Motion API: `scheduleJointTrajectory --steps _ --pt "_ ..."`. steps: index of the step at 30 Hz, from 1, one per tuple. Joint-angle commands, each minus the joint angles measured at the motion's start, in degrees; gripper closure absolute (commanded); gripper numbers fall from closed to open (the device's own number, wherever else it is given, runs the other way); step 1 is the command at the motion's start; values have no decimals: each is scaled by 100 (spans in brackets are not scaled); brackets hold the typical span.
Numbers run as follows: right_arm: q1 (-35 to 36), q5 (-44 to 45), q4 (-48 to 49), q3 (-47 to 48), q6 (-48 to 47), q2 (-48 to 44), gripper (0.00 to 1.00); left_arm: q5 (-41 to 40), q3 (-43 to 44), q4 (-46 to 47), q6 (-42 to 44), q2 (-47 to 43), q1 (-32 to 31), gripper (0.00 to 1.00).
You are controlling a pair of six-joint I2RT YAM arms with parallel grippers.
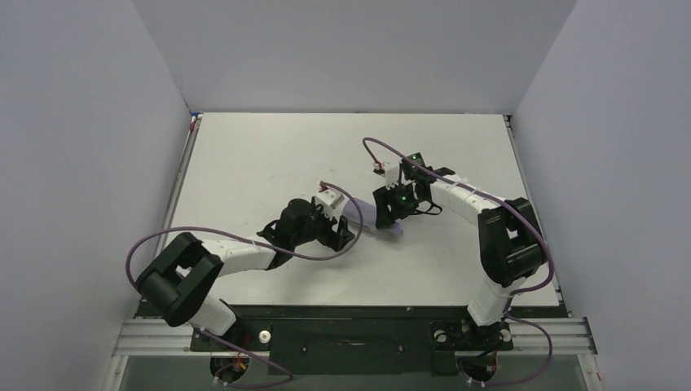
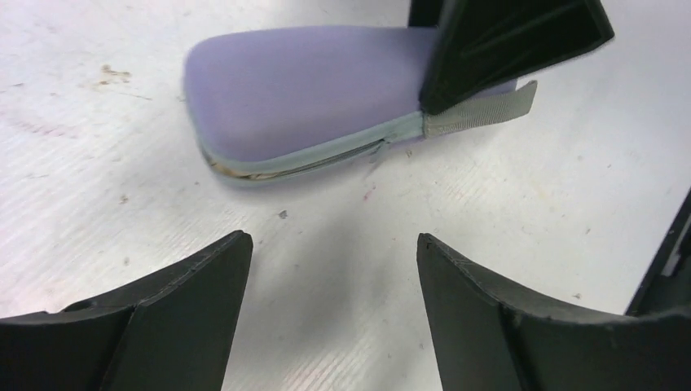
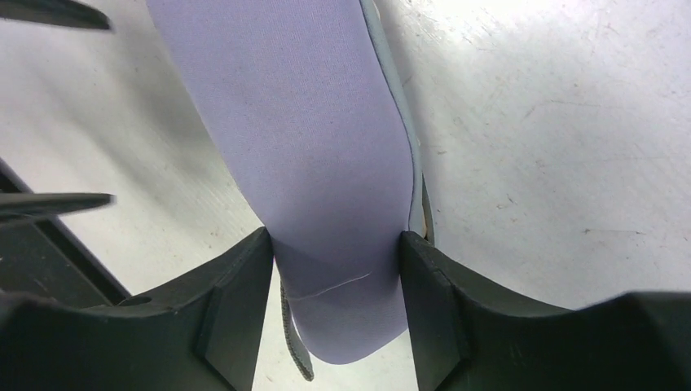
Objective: Open the umbrella
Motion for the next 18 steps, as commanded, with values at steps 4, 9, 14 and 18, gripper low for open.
scheduleJointTrajectory --steps 4,9,14,18 --pt "-199 -1054 -325 299 146 39 23 677 46 -1376 -609 -684 869 24" --pt "4 -1319 -379 418 177 93 21 849 193 -1676 -574 -768 1110 14" --pt "57 -1575 -417 545 149 77 42 821 336 -1857 -455 -986 1224 14" --pt "192 -1656 -479 609 69 -87 51 762 462 -1970 -322 -1118 1260 14"
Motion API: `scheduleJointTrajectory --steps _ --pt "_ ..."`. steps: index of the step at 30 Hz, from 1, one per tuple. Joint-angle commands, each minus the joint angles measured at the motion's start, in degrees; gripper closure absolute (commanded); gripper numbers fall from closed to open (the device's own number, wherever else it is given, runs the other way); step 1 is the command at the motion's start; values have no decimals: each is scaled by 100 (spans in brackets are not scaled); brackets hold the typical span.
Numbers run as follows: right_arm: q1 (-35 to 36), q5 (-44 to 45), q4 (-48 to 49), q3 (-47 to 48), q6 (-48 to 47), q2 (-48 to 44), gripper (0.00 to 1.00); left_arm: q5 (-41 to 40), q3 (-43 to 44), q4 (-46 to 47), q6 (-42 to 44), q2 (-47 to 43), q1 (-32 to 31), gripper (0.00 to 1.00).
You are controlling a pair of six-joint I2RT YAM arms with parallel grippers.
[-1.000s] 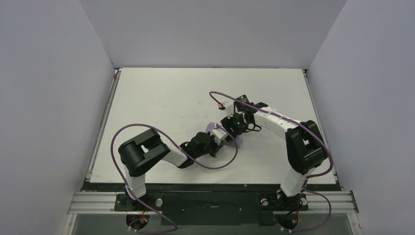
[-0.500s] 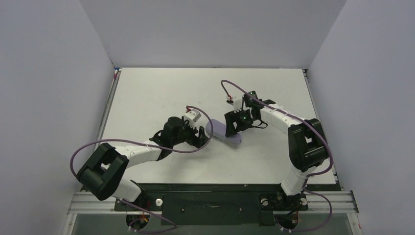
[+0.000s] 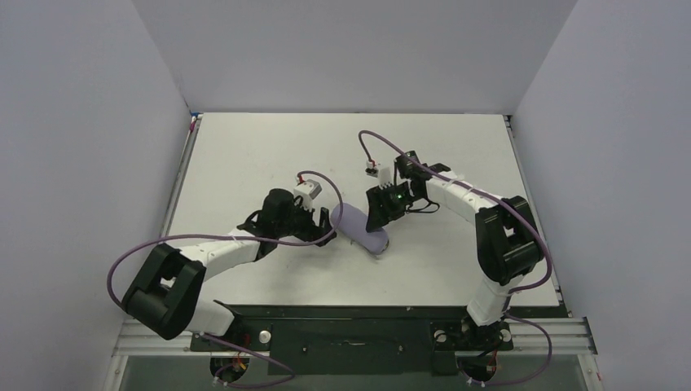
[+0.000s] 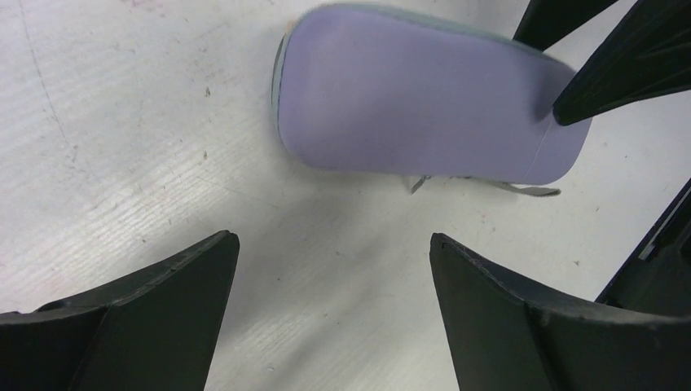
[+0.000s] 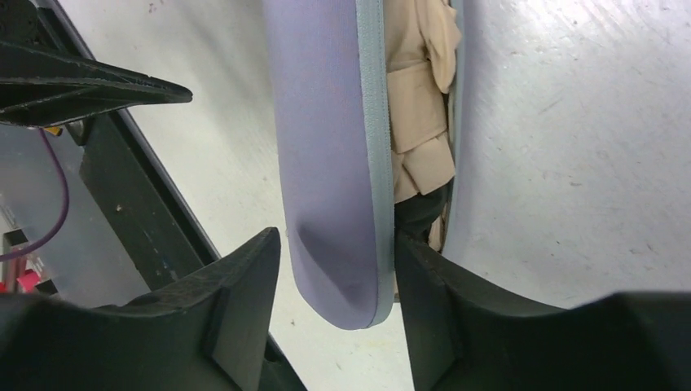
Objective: Open the umbrella
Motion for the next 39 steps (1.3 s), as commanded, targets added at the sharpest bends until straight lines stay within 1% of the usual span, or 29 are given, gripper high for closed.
scheduleJointTrajectory --steps 1,6,11,13,16,17,21,25,28,32,37,39 --pt "198 -377 -35 279 -116 -247 52 56 404 -98 131 -321 86 14" --pt "648 -471 -82 215 -346 -326 58 88 734 -306 -78 -421 293 15" --pt "974 -361 -103 356 -553 -346 60 56 1144 -652 -17 -382 575 15" --pt "1084 -300 -123 420 -655 -348 59 33 1279 -823 -26 -244 709 15" --pt "1263 -248 -126 437 -743 -378 49 18 1365 -982 -145 -31 850 15" --pt "1296 -228 -124 418 -780 -394 47 27 1392 -991 -154 76 867 16" --pt "1518 -197 -105 338 -925 -482 45 43 1459 -1043 -354 420 872 18" --pt "1641 -165 -49 300 -928 -474 42 121 1404 -1117 -339 610 850 20" --pt "1683 -177 41 349 -876 -465 41 202 1271 -1100 -403 555 866 19" --pt "1782 -199 100 518 -825 -441 40 379 954 -636 -667 117 945 16" --pt "2054 -108 13 582 -966 -441 38 337 1014 -581 -799 22 925 11" --pt "2105 -74 30 597 -971 -432 37 199 1054 -658 -808 94 851 10"
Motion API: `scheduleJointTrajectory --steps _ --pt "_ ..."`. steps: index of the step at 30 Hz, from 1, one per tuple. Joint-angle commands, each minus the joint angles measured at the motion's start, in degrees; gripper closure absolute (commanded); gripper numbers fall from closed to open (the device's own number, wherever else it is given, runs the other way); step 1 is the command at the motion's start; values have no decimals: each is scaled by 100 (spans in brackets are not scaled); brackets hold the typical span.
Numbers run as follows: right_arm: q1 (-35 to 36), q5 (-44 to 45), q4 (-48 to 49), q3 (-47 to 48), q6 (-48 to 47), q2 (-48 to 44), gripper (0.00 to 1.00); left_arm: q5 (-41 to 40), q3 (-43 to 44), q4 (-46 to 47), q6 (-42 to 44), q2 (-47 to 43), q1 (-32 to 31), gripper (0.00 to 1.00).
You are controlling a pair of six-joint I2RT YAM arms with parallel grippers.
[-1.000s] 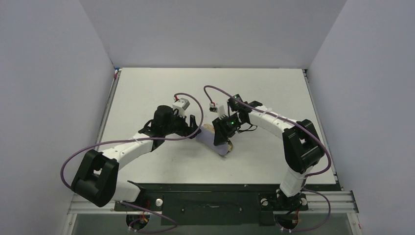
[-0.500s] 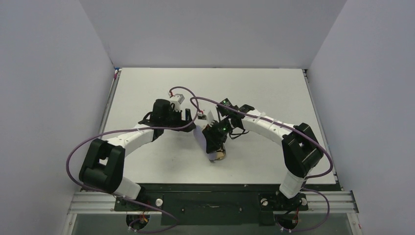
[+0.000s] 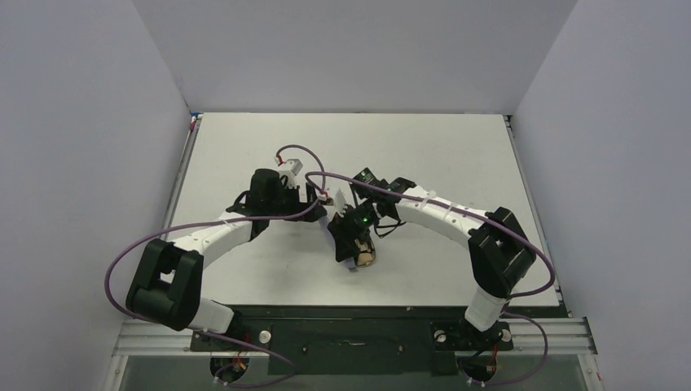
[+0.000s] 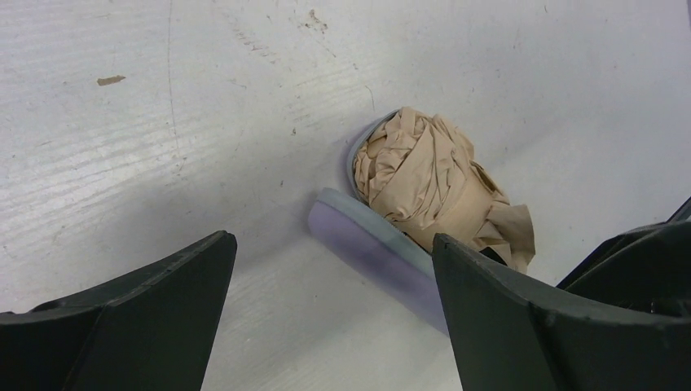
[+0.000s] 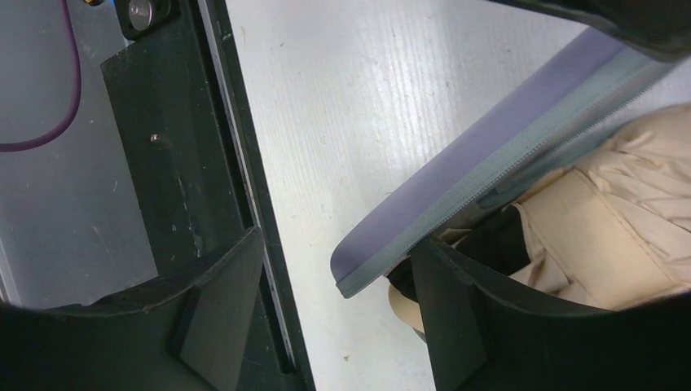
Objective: Open the umbrella
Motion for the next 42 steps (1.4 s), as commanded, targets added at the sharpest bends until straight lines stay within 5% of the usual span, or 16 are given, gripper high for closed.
scheduleJointTrajectory --steps 1,13,15,20,24,33,42 --pt "194 51 198 254 -178 -211 37 -44 151 267 -119 -13 -108 10" --pt "-199 249 357 100 361 -573 37 -141 -176 -696 -78 89 -181 22" --pt "-397 641 480 64 803 -713 42 -103 -244 -706 -16 -51 -178 23" --pt "-392 3279 566 -29 1590 -1053 41 -64 -427 -590 -45 -250 -182 24" --pt "-71 4187 322 -114 1816 -932 38 -66 -468 -581 -43 -258 -177 24" --pt "314 4484 336 -138 2167 -313 34 -125 -599 -532 -114 -322 -175 24" --pt "591 4514 713 20 2377 284 41 -162 -540 -564 -80 -226 -104 23"
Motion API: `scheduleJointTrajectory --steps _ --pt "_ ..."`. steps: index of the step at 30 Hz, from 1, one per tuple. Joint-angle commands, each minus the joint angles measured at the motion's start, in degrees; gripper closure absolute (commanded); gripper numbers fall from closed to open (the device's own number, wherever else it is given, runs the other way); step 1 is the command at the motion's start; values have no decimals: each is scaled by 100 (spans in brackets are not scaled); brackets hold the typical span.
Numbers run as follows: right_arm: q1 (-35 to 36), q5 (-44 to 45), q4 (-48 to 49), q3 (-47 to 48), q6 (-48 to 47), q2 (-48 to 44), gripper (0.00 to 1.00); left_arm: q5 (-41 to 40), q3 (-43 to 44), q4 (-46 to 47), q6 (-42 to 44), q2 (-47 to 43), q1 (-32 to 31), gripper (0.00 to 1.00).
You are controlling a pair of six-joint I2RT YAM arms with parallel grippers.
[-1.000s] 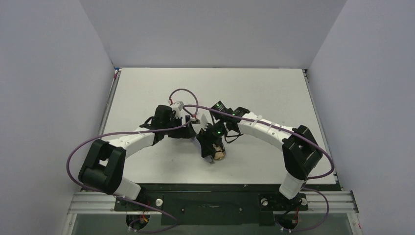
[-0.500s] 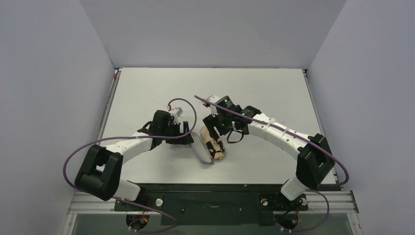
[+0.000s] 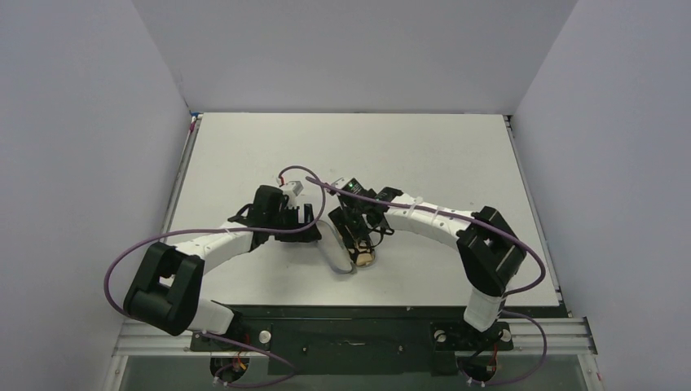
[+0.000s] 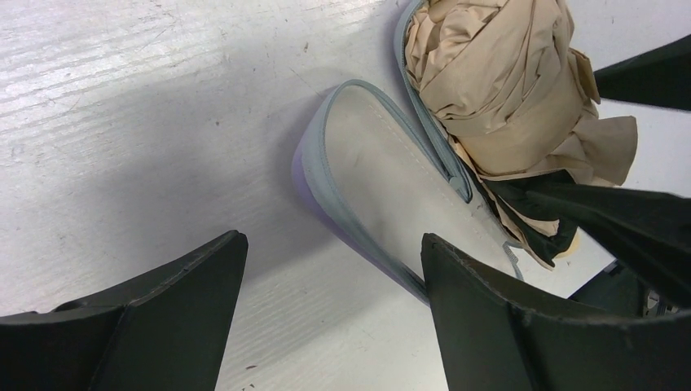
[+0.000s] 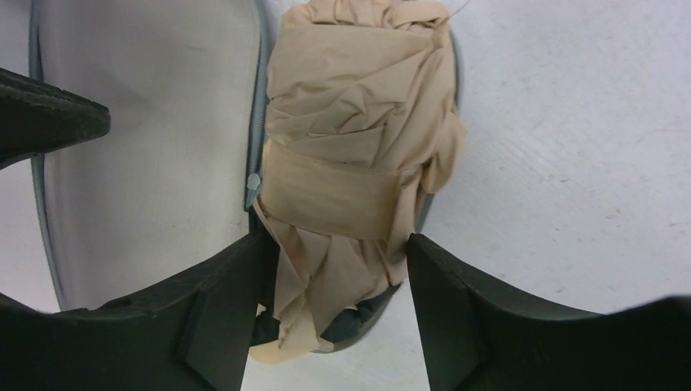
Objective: Open the umbrella
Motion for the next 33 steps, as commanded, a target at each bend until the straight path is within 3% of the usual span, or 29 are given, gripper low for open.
scheduleJointTrajectory --steps 1,3,6,8,12,13,14,22,25,30,33 --pt "133 171 320 109 215 244 43 -10 72 60 28 -66 88 23" --pt "12 171 305 97 277 401 52 -8 89 25 51 -63 143 23" --pt "-395 411 230 113 289 499 83 -6 129 -12 90 -148 236 20" --pt "-613 517 118 144 184 471 99 31 155 -7 157 -248 303 17" --pt "-1007 723 -23 93 -89 279 100 136 327 91 417 -456 440 10" --pt "-1151 764 -69 52 -209 241 100 135 387 94 464 -509 460 2" --pt "-1225 818 -90 15 -266 198 100 117 515 70 555 -523 513 1" --pt "-2930 888 -514 -55 -1274 49 100 212 1321 -247 933 -469 1037 3" --pt "-3878 862 -702 25 -1671 70 100 211 1470 -344 1049 -437 1172 3" --pt "-5348 836 -1007 673 -2573 484 100 198 1617 -346 1211 -353 1361 3" --pt "-5757 694 -1210 1277 -2849 822 100 254 1792 -370 1276 -297 1385 3"
